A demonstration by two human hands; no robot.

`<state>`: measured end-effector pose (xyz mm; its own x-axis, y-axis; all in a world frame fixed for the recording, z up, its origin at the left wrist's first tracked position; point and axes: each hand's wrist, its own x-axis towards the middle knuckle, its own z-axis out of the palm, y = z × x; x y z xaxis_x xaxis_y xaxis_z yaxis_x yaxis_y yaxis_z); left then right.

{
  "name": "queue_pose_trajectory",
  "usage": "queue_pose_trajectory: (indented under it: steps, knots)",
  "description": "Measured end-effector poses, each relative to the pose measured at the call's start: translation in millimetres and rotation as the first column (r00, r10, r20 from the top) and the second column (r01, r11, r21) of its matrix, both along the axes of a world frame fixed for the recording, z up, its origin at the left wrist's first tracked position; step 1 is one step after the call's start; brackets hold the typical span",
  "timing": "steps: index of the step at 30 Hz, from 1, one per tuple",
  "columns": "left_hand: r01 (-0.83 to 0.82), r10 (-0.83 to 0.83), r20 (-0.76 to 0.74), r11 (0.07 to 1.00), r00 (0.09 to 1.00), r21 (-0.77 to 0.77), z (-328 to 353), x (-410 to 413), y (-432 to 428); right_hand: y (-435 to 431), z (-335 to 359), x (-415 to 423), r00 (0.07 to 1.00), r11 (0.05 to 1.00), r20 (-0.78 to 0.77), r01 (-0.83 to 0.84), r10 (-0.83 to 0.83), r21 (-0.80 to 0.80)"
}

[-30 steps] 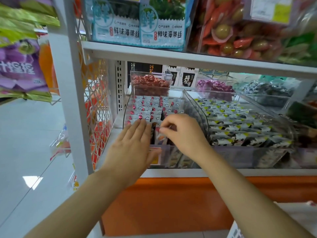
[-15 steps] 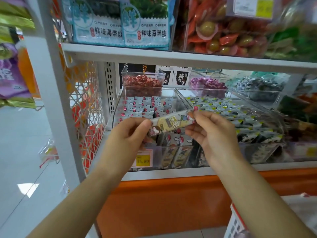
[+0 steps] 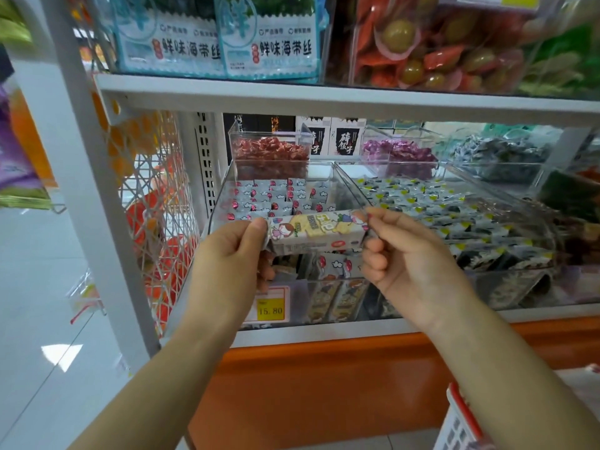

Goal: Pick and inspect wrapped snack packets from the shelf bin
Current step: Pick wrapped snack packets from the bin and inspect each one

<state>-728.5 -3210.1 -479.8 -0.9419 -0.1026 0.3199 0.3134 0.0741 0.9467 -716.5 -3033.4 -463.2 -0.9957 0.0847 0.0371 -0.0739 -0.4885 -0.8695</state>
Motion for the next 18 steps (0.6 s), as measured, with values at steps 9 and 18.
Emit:
queue_pose_trajectory:
  steps: [9, 18]
  knots:
    - [0.177, -0.238, 0.165, 0.932, 0.957, 0.317, 3.5, 0.6, -3.5, 0.5, 0.0, 2.4, 0.998, 0.988, -0.020, -0.059, 0.056, -0.146]
    - [0.208, -0.269, 0.115, 0.901, 0.956, 0.379, 5.1, 3.3, -10.9, 1.1, -6.6, 5.2, 0.966, 0.929, -0.240, 0.177, -0.099, 0.327]
